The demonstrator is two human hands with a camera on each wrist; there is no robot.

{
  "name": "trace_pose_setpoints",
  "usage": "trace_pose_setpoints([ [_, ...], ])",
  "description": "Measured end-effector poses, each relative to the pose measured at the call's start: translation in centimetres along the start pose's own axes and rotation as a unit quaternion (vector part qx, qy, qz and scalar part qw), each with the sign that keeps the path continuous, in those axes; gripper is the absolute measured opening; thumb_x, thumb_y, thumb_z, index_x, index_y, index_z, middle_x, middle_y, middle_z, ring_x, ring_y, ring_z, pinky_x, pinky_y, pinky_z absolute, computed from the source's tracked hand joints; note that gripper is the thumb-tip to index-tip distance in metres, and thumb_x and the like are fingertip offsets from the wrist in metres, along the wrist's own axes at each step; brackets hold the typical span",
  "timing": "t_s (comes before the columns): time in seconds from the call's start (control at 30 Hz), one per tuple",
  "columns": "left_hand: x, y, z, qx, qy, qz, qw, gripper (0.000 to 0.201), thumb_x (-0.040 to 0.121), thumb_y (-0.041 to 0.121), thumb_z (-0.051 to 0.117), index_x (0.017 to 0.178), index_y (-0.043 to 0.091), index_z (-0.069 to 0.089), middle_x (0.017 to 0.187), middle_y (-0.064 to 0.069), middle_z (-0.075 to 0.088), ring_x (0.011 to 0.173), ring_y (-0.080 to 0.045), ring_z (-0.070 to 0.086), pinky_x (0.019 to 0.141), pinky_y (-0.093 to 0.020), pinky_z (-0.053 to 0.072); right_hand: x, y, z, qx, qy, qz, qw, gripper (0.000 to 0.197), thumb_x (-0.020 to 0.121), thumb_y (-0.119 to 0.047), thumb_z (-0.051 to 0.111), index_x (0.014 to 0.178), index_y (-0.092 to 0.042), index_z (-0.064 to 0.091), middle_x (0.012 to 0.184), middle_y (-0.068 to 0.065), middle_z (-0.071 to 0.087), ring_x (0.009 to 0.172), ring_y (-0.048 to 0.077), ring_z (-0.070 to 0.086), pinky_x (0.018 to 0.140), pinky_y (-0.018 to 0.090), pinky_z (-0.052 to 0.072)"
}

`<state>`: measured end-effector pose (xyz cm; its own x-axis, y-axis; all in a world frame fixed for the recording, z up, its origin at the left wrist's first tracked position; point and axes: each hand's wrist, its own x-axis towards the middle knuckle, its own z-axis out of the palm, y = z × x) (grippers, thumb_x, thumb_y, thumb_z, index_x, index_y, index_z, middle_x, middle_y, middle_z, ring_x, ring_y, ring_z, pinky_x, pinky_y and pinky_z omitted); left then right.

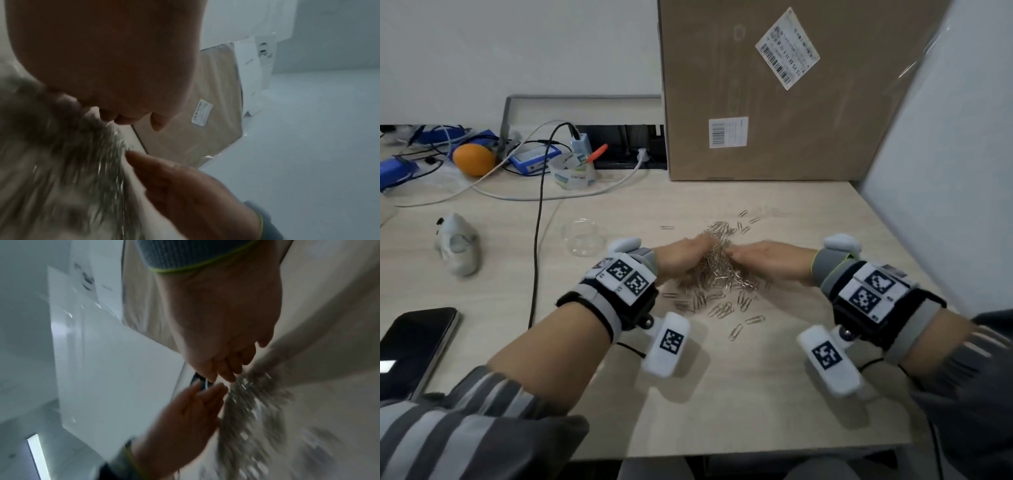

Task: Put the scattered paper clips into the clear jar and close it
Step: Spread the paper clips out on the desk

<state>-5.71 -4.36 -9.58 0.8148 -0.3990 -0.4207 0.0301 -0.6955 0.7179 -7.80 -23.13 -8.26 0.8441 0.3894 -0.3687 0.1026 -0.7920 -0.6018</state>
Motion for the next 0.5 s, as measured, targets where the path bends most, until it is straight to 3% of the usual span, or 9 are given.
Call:
trace_pose_setpoints([
  [0.1,-0.3,1.2,-2.2,0.067,0.079,-0.016,0.995,0.052,0.105,0.033,0.012,0.151,0.009,0.012,0.16,-0.007,0.004,0.148,-0.025,-0.002,0.118,-0.038,-0.002,1.5,0.2,-3.3,0.027,0.12,0.004,0.992,0.042,0.098,-0.032,0.04,0.137,-0.019,0.043,0.147,-0.001,0.039,0.137,0.018,0.033,0.11,0.032,0.023],
  [0.17,0.3,1.5,-4.0,0.086,0.124,-0.036,0.988,0.049,0.105,0.026,0.013,0.15,0.006,0.013,0.16,-0.012,0.005,0.148,-0.026,0.0,0.117,-0.034,-0.001,3.5,1.0,-4.8,0.02,0.169,0.046,0.984,0.047,0.097,-0.032,0.042,0.14,-0.017,0.037,0.151,0.004,0.032,0.143,0.023,0.02,0.113,0.035,0.02],
  [0.27,2.0,0.5,-5.3,0.102,0.134,-0.089,0.982,0.048,0.105,0.024,0.019,0.147,0.0,0.024,0.155,-0.02,0.022,0.144,-0.032,0.018,0.114,-0.034,0.012,6.2,2.4,-4.9,-0.039,0.125,0.12,0.984,0.057,0.098,-0.04,0.033,0.147,-0.014,0.02,0.158,0.007,0.011,0.146,0.026,-0.007,0.116,0.044,0.007],
  [0.4,3.9,-0.1,-5.4,0.0,0.144,-0.102,0.984,0.051,0.102,0.034,0.031,0.137,0.0,0.044,0.145,-0.021,0.043,0.135,-0.035,0.038,0.107,-0.034,0.033,7.9,2.2,-3.9,-0.089,0.063,0.09,0.99,0.057,0.1,-0.043,0.022,0.147,-0.011,0.019,0.158,0.008,0.009,0.146,0.026,-0.001,0.117,0.043,0.008],
  [0.5,4.1,1.0,-4.4,-0.005,0.116,-0.089,0.989,0.051,0.102,0.035,0.031,0.138,0.0,0.043,0.144,-0.02,0.044,0.134,-0.034,0.04,0.108,-0.035,0.034,8.0,1.3,-3.1,-0.103,0.038,0.051,0.993,0.054,0.101,-0.041,0.018,0.149,-0.017,0.015,0.159,0.004,0.005,0.147,0.021,0.001,0.117,0.035,0.002],
])
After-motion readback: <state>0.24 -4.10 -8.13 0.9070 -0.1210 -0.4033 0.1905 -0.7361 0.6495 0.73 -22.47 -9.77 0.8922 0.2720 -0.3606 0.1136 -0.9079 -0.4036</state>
